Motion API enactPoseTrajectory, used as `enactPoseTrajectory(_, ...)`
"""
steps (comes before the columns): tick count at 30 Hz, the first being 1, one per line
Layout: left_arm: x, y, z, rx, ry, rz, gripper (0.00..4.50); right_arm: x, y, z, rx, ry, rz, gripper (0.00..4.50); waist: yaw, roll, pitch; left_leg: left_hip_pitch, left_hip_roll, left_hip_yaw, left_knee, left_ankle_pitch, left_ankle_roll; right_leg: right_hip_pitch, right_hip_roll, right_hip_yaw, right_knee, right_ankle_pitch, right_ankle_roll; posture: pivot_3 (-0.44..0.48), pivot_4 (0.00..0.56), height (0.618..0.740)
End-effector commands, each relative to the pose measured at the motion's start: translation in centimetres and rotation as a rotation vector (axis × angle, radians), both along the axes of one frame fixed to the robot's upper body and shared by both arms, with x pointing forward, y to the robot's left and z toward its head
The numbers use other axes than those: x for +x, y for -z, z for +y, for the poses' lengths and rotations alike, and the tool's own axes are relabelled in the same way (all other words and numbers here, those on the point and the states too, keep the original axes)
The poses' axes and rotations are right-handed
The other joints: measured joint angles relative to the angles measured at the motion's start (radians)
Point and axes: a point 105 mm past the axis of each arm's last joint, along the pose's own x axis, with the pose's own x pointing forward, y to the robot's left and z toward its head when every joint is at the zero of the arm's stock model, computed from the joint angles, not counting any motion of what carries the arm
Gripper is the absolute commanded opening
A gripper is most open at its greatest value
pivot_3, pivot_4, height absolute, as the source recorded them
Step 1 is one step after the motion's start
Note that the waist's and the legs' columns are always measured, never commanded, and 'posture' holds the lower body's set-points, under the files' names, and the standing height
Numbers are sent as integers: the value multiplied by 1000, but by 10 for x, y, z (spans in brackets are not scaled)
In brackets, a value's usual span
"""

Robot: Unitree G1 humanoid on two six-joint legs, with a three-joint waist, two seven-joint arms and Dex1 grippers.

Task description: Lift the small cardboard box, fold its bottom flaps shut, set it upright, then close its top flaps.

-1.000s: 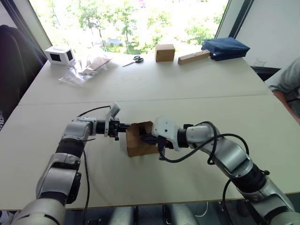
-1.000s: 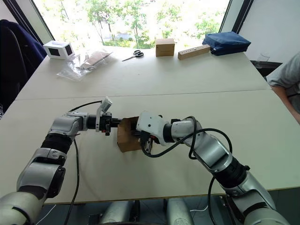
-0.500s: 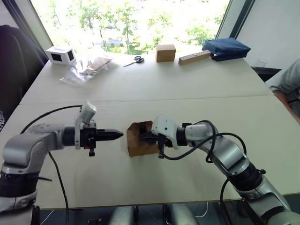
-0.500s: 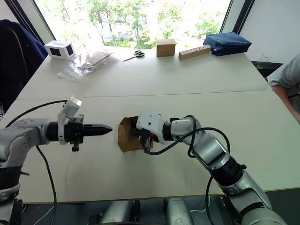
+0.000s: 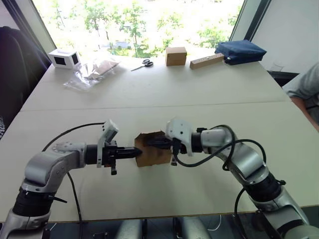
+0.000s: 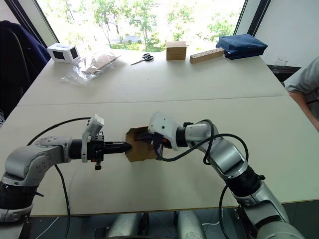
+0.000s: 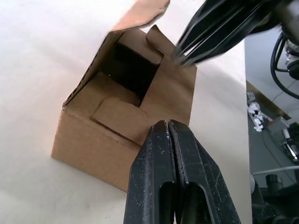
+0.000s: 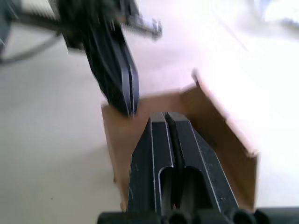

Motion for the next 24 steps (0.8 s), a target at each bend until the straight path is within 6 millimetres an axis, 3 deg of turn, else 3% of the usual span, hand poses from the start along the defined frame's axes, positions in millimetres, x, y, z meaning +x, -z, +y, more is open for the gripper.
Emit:
enactPoseTrajectory(1, 5, -3, 1, 7, 8, -28, 19, 7, -47, -8, 141, 22, -75, 0, -1, 0, 0, 0, 0, 0, 0, 0, 0, 0, 0, 0, 0, 0, 0, 0, 150, 740)
enactPoseTrajectory(4, 6, -3, 0, 4, 18, -30, 19, 50, -52, -20, 118, 213, -134, 0, -4, 0, 0, 1, 0, 0, 0, 0, 0, 0, 0, 0, 0, 0, 0, 0, 150, 740)
enactPoseTrajectory(8, 6, -3, 0, 2, 20, -36, 19, 69, -32, -14, -2, 247, -144, 0, -3, 0, 0, 1, 0, 0, -2, 1, -1, 0, 0, 0, 0, 0, 0, 0, 150, 740)
enactPoseTrajectory(13, 3, -7, -1, 0, 20, -50, 19, 56, -10, 5, -117, 110, -130, 0, -4, 0, 0, 0, 0, 1, -2, 2, -3, -1, 0, 0, 0, 0, 0, 0, 150, 740)
enactPoseTrajectory(18, 1, -10, 5, 4, 10, -61, 19, 34, -5, 7, -115, 19, -91, 0, -2, 0, 0, 0, 0, 1, -2, 0, -1, -1, 0, 0, 0, 0, 0, 0, 150, 740)
enactPoseTrajectory(24, -2, -6, 10, 34, 7, -58, 19, 22, 10, 7, -142, 0, -55, 0, -3, 0, 0, 0, 0, 0, -2, 0, -1, -1, 0, 0, 0, 0, 0, 0, 150, 740)
